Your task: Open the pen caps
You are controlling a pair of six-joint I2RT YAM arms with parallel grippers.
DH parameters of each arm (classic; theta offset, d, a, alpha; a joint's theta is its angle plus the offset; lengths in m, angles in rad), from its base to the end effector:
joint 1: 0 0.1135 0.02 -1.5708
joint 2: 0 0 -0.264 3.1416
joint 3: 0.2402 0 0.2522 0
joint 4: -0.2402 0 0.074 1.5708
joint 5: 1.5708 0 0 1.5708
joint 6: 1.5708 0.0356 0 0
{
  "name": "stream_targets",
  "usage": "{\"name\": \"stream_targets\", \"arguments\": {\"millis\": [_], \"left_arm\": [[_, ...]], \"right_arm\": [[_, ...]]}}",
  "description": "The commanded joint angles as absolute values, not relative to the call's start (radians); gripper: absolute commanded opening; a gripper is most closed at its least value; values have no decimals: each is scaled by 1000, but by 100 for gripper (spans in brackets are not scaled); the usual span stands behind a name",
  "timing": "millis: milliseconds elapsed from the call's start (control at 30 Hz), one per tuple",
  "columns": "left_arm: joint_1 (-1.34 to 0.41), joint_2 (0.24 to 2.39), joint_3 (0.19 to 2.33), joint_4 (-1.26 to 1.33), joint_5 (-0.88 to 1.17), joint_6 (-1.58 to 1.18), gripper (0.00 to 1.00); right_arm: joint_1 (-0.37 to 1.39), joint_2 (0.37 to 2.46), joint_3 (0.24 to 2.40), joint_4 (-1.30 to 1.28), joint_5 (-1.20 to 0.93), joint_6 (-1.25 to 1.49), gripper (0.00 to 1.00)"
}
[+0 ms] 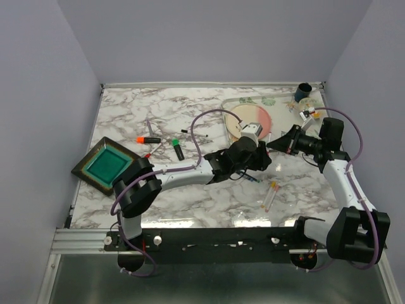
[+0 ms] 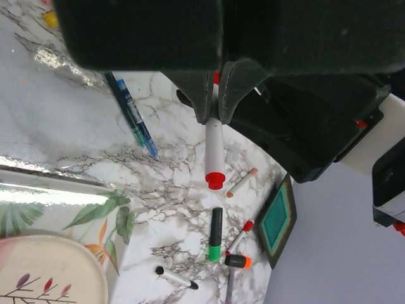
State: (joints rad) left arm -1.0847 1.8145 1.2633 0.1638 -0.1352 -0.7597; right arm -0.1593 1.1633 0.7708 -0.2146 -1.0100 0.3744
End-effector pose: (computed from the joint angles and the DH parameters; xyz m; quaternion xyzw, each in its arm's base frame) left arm 0.2028 -0.3735 0.2512 0.0968 0.8233 -0.4096 0.3808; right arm 0.2427 -0.0085 0.2646 -0.0118 0.8072 0.4698 0.3572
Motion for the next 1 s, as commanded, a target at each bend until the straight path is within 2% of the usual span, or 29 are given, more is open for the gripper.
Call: {"name": "stream_targets", "arguments": {"millis": [0, 167, 267, 300, 333, 467, 667, 800, 967], "left_arm": [[-1094, 1848, 1337, 77, -232, -712, 47], [-1095, 1873, 1374, 61, -235, -701, 38], [-1095, 1884, 1390, 57, -222, -696, 20], [-1095, 1887, 1391, 57, -216, -693, 6], [-1095, 1887, 1388, 55, -210, -695, 0], [-1104, 1852, 1344, 71, -164, -696, 0], [-1134, 1770, 1191, 126, -121, -735, 0], [-1135, 1720, 1066, 170, -133, -765, 0], [-1137, 1690, 1020, 199, -104, -773, 0]], "right_arm": [[-166, 1177, 759, -192, -1037, 402, 1], [-166, 1183, 755, -186, -1034, 405, 1], [-166, 1189, 756, -175, -1037, 411, 1], [-166, 1189, 758, -170, -1035, 417, 1], [-166, 1189, 759, -161, -1032, 420, 0], [-166, 1193, 793, -123, -912, 445, 1], [-176, 1232, 871, 107, -668, 620, 1], [-176, 1256, 877, 193, -623, 725, 1], [-176, 1259, 874, 230, -565, 739, 1]]}}
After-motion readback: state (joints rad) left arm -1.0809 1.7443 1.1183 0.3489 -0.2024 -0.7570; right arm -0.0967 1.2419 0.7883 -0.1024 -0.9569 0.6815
